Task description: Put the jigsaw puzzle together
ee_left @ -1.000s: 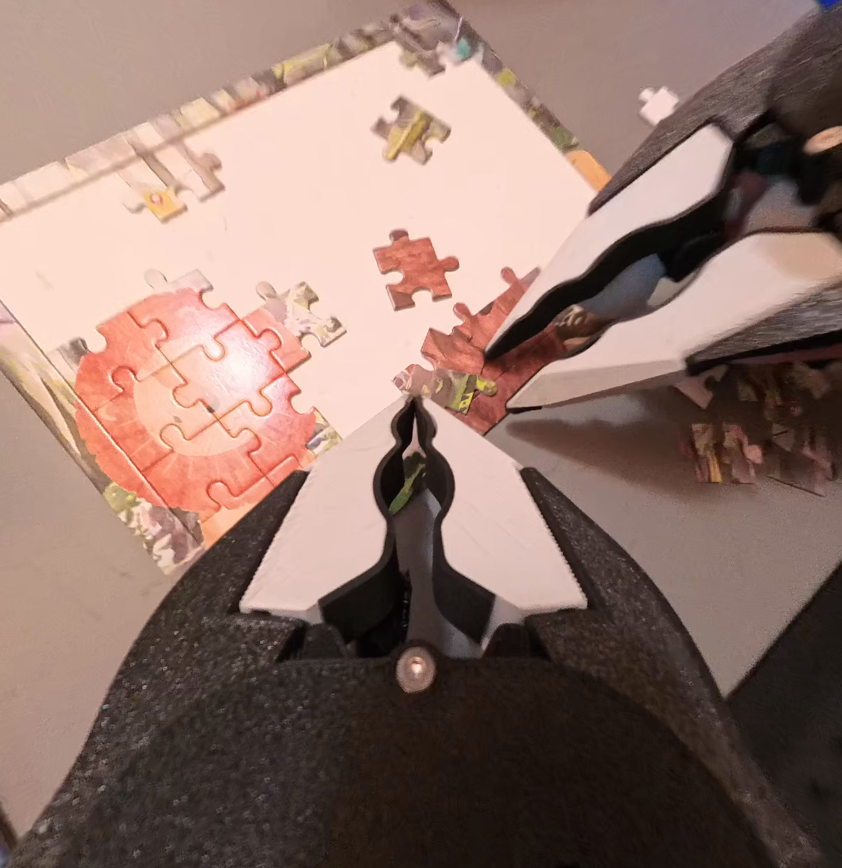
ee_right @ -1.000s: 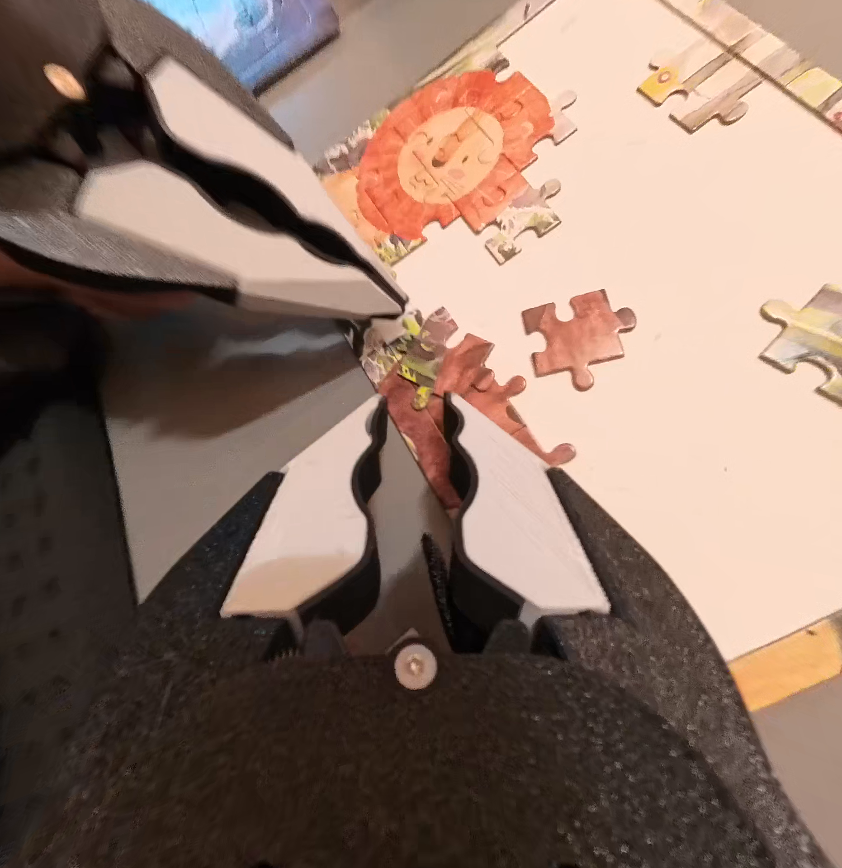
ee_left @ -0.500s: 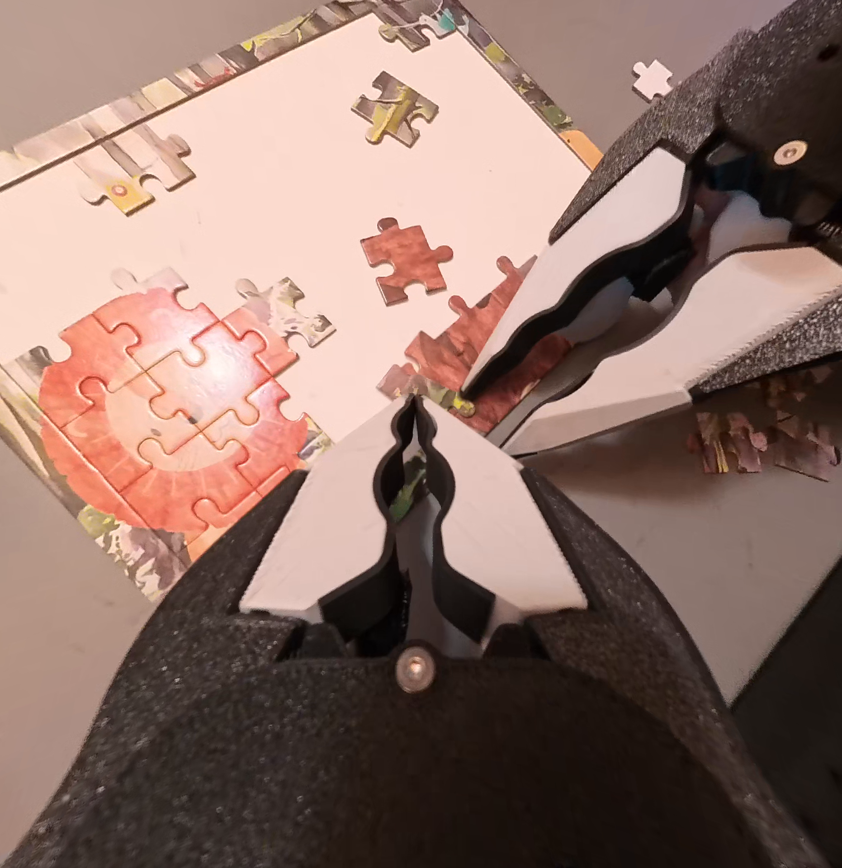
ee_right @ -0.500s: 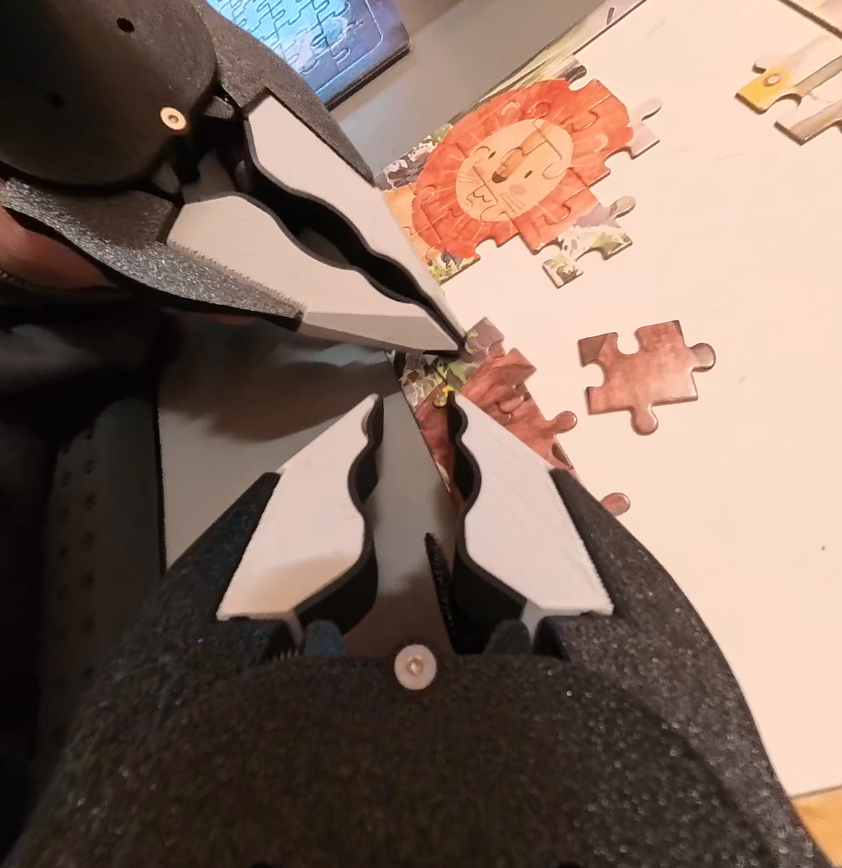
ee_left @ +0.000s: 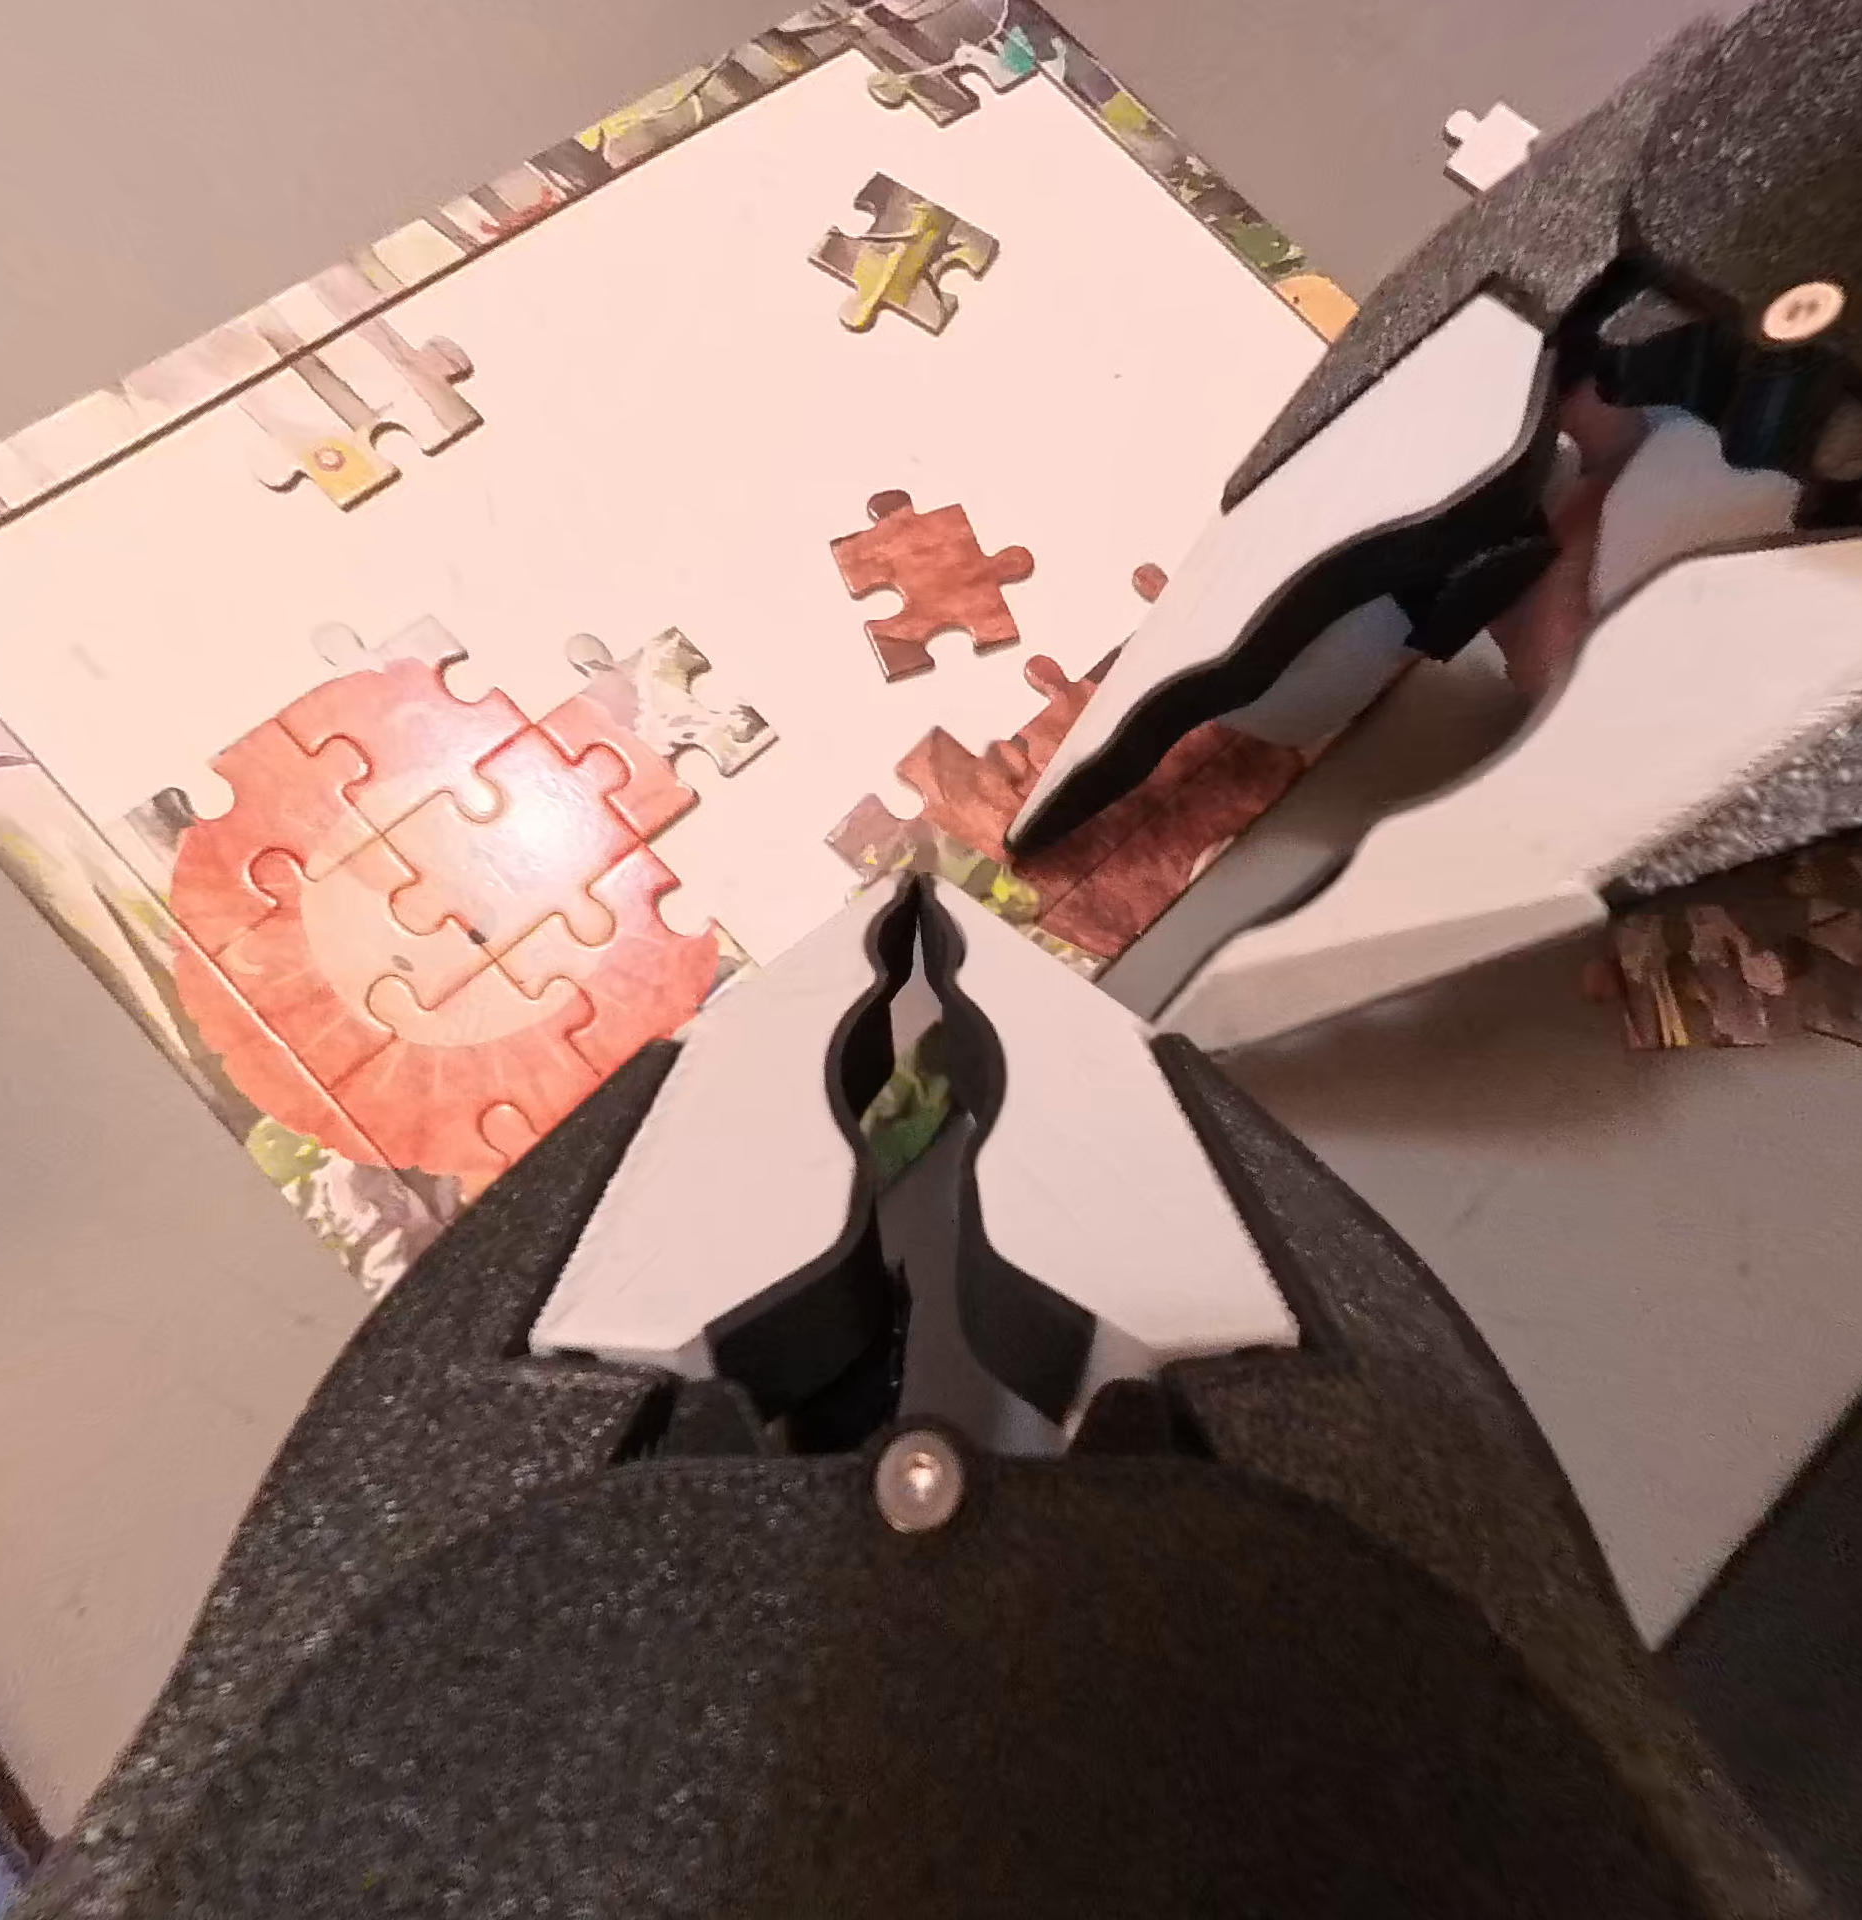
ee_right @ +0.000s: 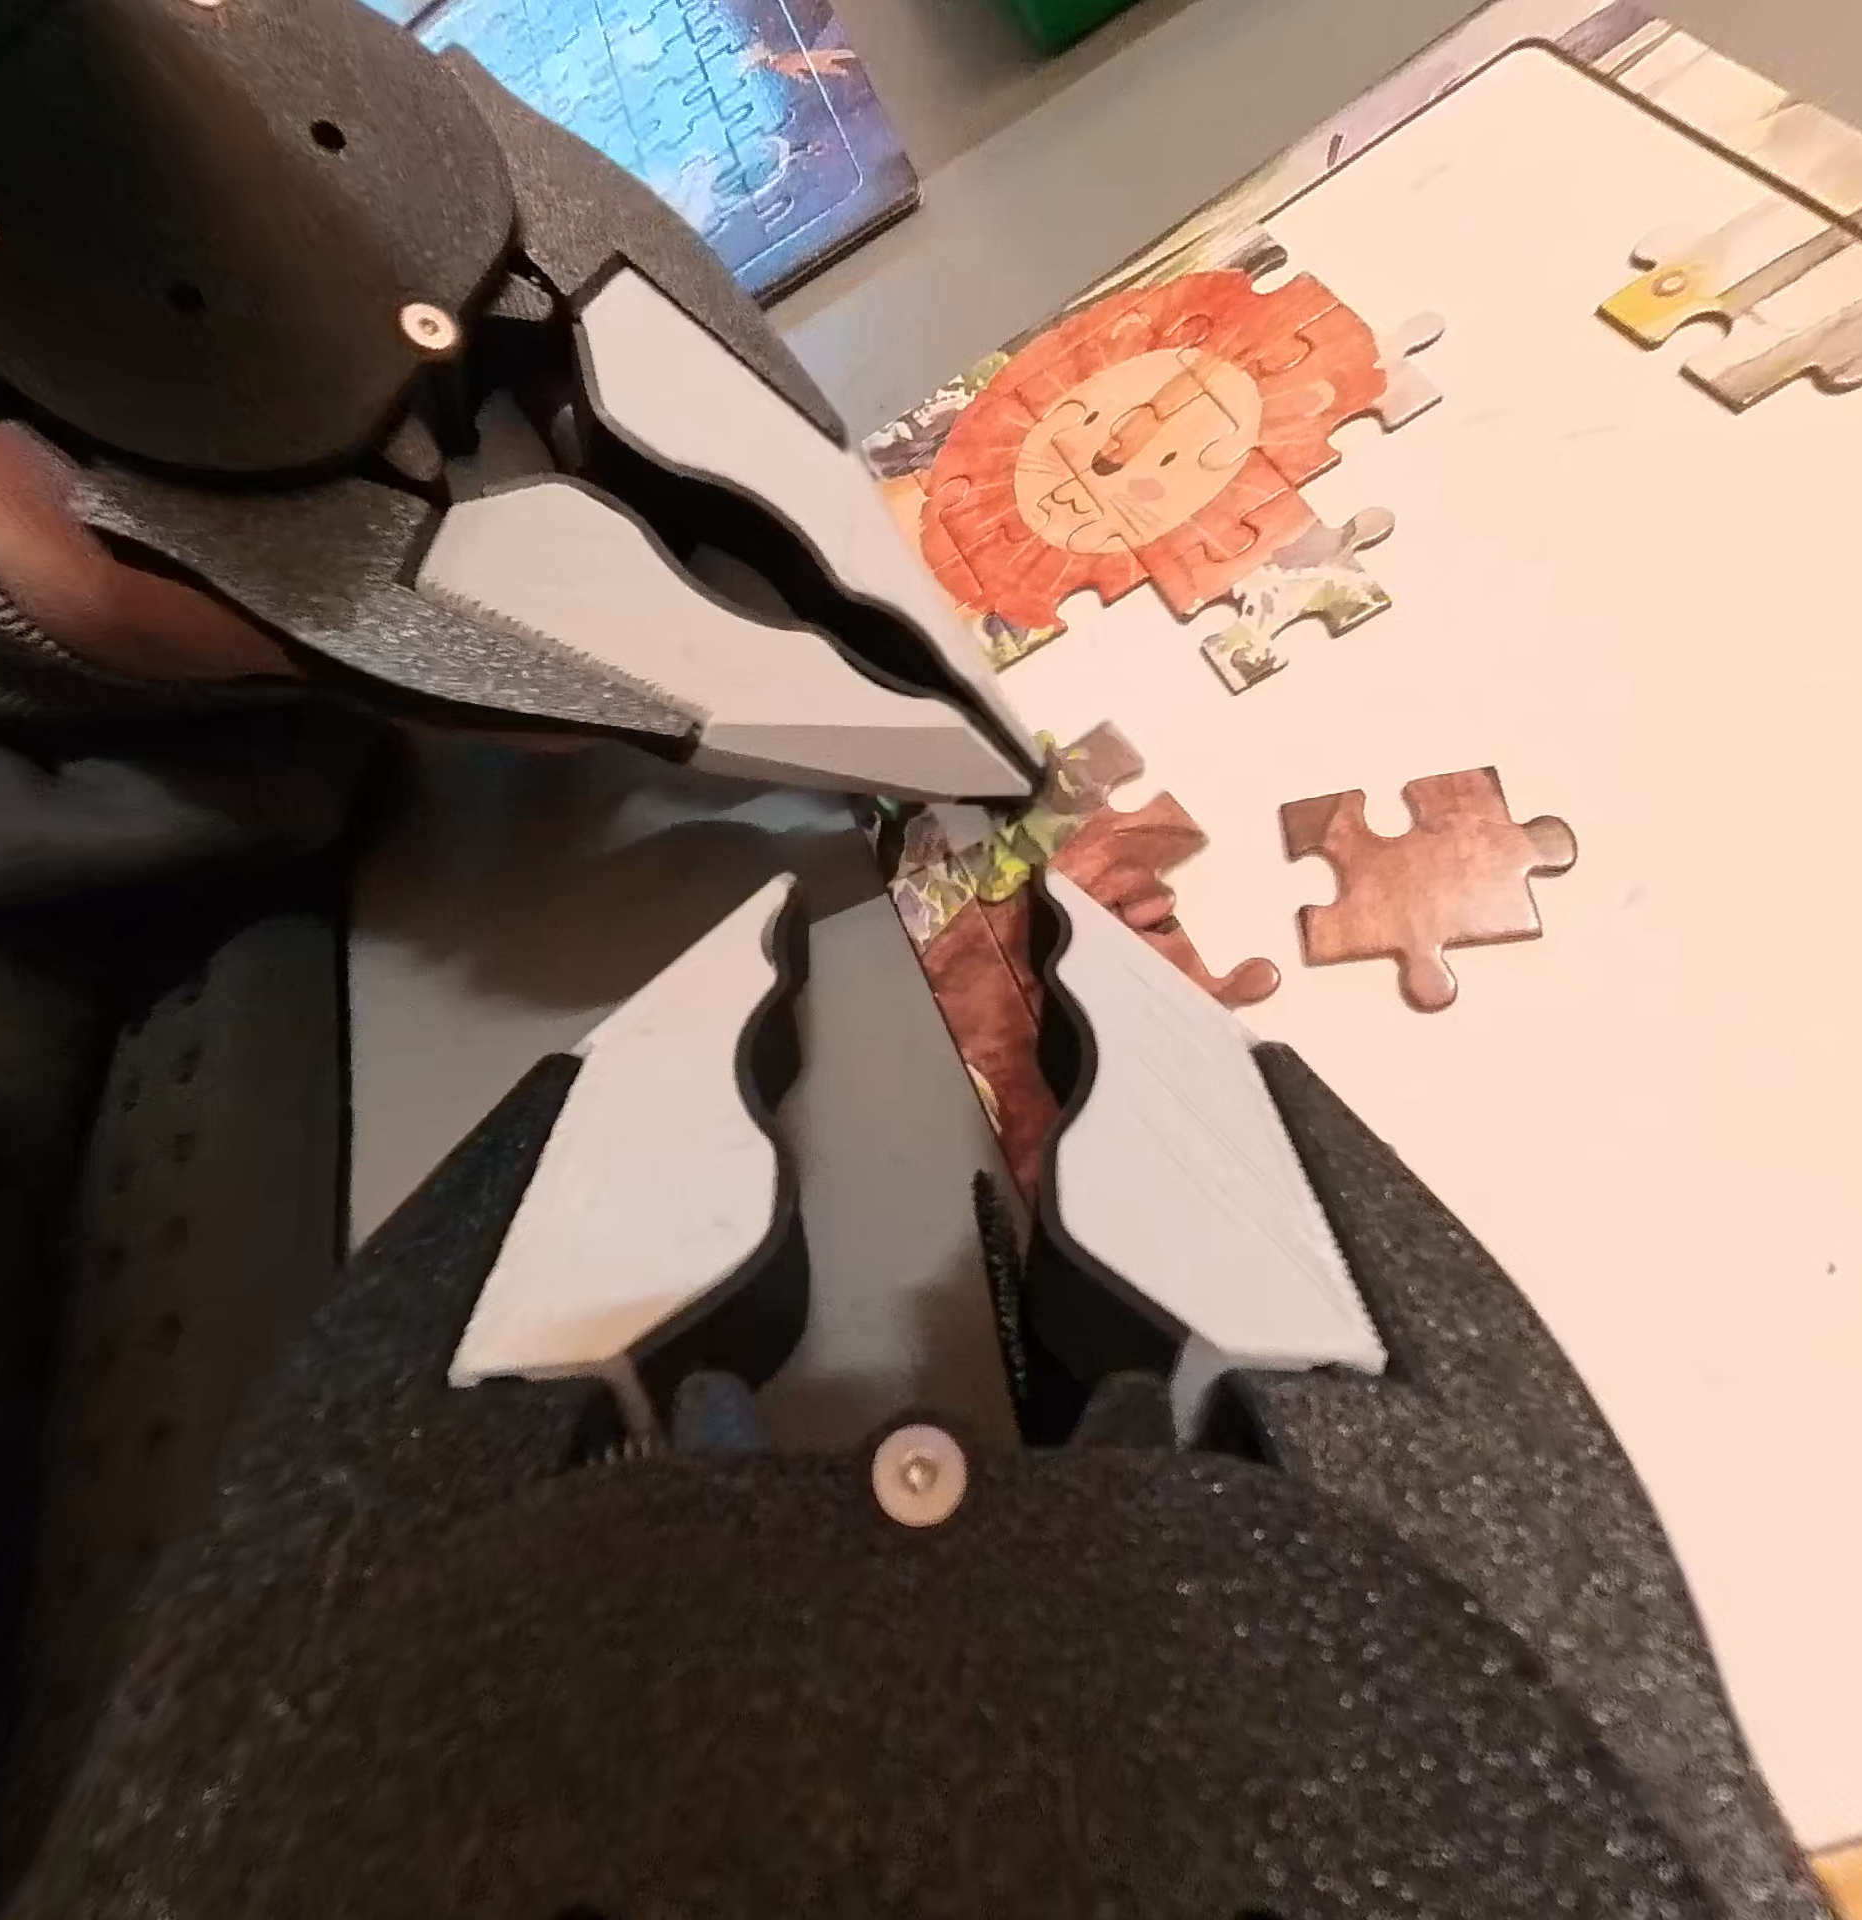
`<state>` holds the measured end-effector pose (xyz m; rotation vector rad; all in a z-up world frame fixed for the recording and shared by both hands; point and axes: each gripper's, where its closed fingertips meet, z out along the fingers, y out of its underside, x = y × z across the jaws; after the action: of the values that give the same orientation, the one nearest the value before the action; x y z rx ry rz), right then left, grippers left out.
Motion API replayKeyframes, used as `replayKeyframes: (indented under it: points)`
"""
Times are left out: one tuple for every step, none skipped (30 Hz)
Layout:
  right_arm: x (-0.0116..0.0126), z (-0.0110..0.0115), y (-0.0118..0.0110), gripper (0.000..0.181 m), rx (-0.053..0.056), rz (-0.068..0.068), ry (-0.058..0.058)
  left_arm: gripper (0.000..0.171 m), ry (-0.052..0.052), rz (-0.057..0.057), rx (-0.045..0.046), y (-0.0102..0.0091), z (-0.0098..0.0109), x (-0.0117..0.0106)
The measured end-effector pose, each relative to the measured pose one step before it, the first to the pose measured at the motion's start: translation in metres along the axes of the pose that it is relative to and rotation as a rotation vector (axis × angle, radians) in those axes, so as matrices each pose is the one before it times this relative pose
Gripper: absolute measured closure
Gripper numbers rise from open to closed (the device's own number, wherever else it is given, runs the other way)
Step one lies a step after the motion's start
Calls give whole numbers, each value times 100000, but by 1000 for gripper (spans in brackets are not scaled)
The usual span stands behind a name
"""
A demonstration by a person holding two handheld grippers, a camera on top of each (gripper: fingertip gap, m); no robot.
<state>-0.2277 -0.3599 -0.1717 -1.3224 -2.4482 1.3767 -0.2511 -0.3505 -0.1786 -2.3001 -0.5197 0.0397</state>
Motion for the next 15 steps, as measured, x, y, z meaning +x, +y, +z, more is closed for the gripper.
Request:
replayKeyframes:
  points:
    - [-239, 37, -1, 137, 99, 861, -1682, 171, -694, -96, 163, -132, 114, -191]
    - [-186, 3, -14, 137, -15, 375, -1110, 171, -598, 25, 14, -120, 102, -171]
    - [86, -42, -55, 136, 228, -429, 769, 171, -490, 322, -63, -84, 97, -110]
    - [247, -97, -96, 135, 424, -1040, 1853, 171, -601, 370, 20, -86, 83, -104]
    - [179, -110, -57, 134, 318, -994, 1271, 171, -813, 246, -44, -66, 38, -138]
    - [103, -67, 32, 134, -110, -351, 500, 171, -1123, 118, 296, -84, -37, -162]
    - [27, -1, 133, 134, -502, 152, -15, 171, -839, 59, 937, -123, -112, -114]
    - [28, 43, 126, 134, -290, 309, -71, 171, 181, -95, 735, -63, -131, 25]
    - [21, -1, -65, 134, 870, 216, 116, 171, 676, -264, -13, 67, -71, 82]
    - [78, -13, -19, 133, 207, 215, 464, 171, 167, -201, -232, 110, -43, 2]
    - [72, -53, -34, 133, 15, -163, 518, 171, -25, 45, -54, 98, -53, -9]
    - [51, -79, -61, 133, 247, -479, 409, 171, 214, 124, -94, 98, -49, 23]
    - [133, -77, -75, 133, 442, -85, 587, 171, -87, 41, -202, 93, -38, -24]
    - [206, -89, -88, 133, 550, 287, 826, 171, -495, 6, 35, 22, -43, -102]
    - [234, -95, -177, 132, 1205, 223, 1031, 171, 14, 7, -4, 2, -21, -37]
